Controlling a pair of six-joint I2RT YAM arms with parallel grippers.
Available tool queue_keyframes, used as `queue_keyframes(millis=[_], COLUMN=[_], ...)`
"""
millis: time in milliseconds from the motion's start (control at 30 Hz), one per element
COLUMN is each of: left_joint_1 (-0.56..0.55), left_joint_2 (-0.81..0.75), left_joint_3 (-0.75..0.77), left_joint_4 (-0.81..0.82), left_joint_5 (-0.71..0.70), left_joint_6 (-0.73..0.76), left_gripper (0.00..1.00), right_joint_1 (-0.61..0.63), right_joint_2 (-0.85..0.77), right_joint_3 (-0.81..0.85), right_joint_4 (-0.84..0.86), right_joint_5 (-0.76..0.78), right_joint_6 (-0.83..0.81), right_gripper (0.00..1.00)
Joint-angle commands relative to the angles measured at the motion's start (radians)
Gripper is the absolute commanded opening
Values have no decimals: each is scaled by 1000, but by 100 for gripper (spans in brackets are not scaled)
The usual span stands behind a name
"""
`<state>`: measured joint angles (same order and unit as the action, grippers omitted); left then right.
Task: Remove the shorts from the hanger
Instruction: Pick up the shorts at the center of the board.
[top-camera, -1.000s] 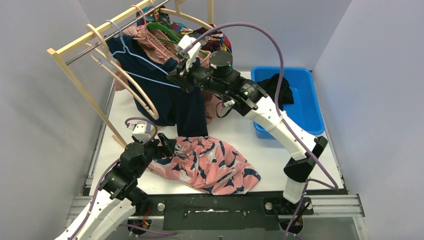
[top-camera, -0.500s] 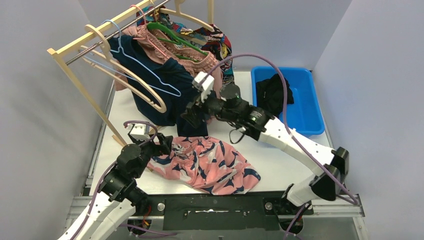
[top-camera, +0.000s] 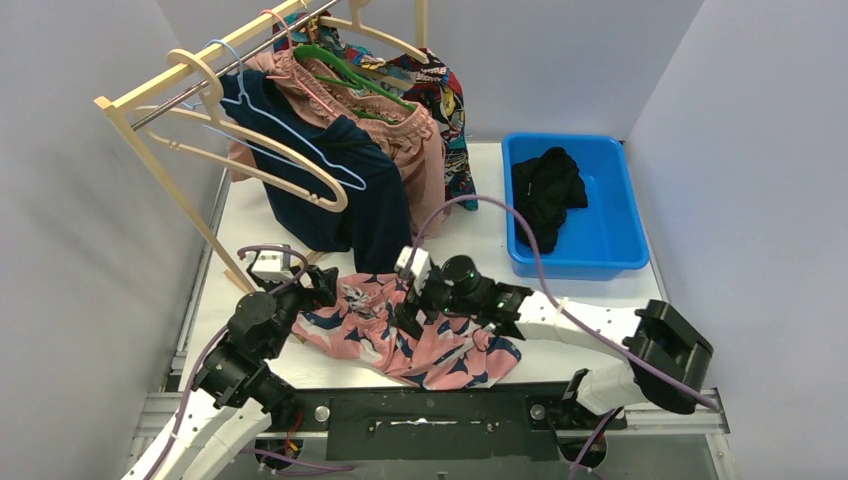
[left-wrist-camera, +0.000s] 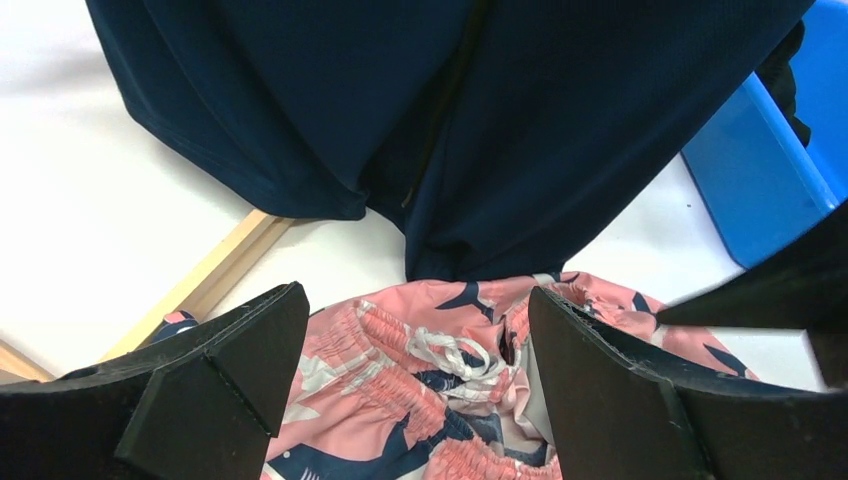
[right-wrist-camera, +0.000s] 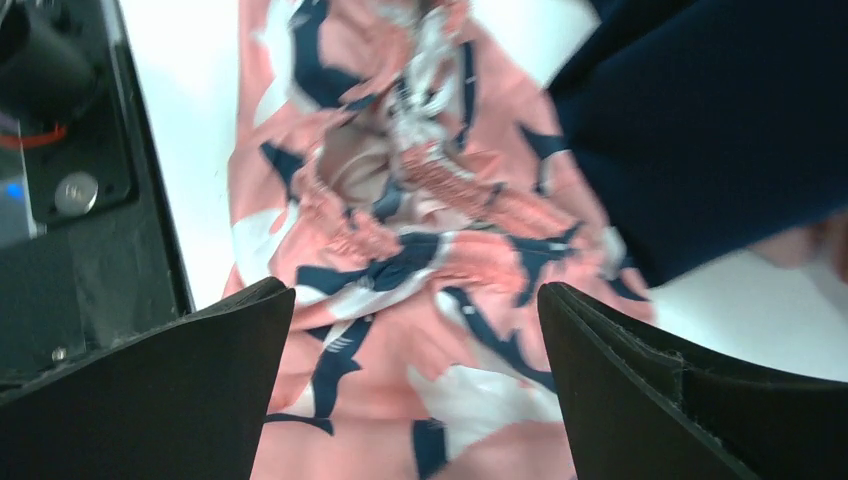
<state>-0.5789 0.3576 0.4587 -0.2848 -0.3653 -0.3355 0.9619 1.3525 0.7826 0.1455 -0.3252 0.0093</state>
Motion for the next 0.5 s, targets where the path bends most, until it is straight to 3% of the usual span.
queue_keyframes(millis=[0, 133, 467], left_joint_1=[21, 42, 68], left_joint_2=[-18, -17, -39], left_joint_3=[21, 20, 17], left_joint_4=[37, 39, 34], left_joint_5=[-35, -28, -23], left_joint_6=[11, 9, 6], left_gripper=[81, 81, 81], right_joint_1=[83, 114, 112], right_joint_2=[40, 130, 328], right_joint_3=[-24, 41, 133], right_joint_4=[266, 238, 346], right_joint_5=[-48, -44, 19], right_joint_6=[-110, -193, -327], right_gripper=[98, 98, 98])
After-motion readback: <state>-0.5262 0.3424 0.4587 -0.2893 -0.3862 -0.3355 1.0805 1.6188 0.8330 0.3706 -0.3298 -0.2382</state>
